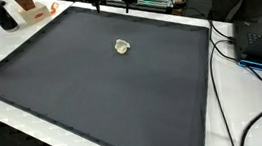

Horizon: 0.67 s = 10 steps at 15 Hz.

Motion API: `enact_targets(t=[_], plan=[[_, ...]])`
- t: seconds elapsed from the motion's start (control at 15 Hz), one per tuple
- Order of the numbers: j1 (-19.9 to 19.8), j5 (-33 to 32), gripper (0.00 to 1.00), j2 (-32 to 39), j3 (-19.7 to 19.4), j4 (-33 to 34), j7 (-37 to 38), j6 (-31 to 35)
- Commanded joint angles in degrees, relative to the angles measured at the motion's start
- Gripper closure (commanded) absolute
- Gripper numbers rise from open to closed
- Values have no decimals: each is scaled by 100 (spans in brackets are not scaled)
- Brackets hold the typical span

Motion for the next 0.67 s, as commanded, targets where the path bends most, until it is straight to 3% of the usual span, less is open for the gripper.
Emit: enact_targets(t=[0.0,0.13,0.2,0.6], plan=[[-219,346,0,-407,104,-514,-441,283],[-245,432,0,-481,97,-584,-558,306],[-162,234,0,-227,68,-222,-355,79],[-184,280,0,-304,80,-303,-427,100]])
